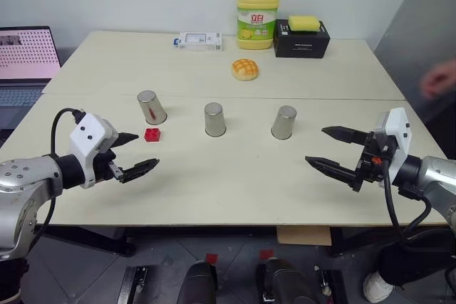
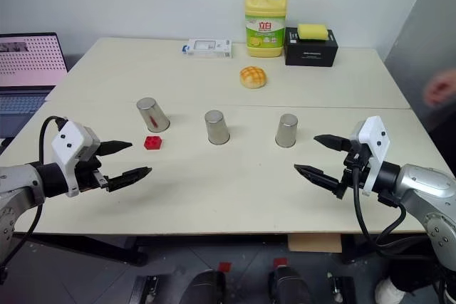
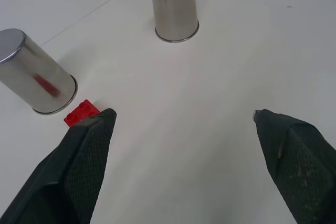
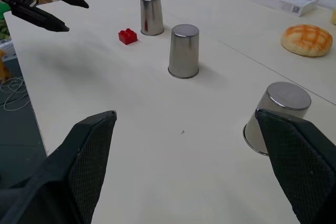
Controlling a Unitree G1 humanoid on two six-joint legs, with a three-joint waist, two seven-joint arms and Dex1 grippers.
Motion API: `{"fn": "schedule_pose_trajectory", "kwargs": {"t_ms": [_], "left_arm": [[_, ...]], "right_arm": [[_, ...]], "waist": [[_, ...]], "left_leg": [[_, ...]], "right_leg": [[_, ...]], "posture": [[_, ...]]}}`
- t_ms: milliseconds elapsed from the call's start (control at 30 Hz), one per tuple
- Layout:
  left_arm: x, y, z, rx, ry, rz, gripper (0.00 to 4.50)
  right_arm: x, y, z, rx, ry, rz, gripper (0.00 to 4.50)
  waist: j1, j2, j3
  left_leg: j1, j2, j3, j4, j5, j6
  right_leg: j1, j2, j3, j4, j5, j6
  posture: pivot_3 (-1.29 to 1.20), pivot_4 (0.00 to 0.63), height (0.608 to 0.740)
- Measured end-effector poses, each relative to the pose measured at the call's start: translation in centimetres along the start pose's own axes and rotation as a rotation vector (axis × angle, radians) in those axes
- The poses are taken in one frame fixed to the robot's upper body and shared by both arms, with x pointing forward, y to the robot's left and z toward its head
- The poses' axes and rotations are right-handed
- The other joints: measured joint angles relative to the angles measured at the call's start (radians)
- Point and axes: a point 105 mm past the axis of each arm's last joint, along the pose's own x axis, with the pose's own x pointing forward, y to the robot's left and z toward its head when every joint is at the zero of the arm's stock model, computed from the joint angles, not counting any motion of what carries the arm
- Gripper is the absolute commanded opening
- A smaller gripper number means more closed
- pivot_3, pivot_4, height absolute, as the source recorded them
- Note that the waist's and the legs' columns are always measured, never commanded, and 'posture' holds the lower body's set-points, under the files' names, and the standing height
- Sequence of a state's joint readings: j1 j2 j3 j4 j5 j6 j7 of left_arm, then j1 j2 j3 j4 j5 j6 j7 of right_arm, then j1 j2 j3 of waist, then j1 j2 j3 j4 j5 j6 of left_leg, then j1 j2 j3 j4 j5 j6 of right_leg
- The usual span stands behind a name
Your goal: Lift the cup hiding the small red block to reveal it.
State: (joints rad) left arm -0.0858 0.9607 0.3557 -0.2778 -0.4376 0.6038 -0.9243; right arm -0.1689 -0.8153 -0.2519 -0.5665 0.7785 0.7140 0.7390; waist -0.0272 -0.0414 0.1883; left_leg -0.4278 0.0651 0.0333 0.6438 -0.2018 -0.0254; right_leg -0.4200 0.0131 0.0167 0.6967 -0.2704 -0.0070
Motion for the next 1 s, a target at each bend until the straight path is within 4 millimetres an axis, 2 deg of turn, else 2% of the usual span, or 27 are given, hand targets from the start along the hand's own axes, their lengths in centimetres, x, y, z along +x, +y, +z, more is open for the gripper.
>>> {"fn": "schedule_pose_trajectory", "kwargs": {"t_ms": [267, 1000], "left_arm": [[-0.01, -0.02, -0.12, -0.002, 0.004, 0.000, 4.44], [0.05, -0.14, -0.32, -0.004, 0.010, -0.003, 4.44]], "right_arm": [[0.23, 0.01, 0.42, -0.014, -0.008, 0.009, 4.50], [0.36, 0.27, -0.35, 0.002, 0.008, 0.034, 4.50]], "waist": [[0.000, 0.000, 0.000], [0.000, 0.000, 0.000]], "left_leg": [[0.000, 0.000, 0.000, 0.000, 0.000, 0.000], [0.000, 0.000, 0.000, 0.000, 0.000, 0.000]], "right_leg": [[0.000, 0.000, 0.000, 0.000, 0.000, 0.000], [0.000, 0.000, 0.000, 0.000, 0.000, 0.000]], "posture": [[0.00, 0.150, 0.740], [0.00, 0.150, 0.740]]}}
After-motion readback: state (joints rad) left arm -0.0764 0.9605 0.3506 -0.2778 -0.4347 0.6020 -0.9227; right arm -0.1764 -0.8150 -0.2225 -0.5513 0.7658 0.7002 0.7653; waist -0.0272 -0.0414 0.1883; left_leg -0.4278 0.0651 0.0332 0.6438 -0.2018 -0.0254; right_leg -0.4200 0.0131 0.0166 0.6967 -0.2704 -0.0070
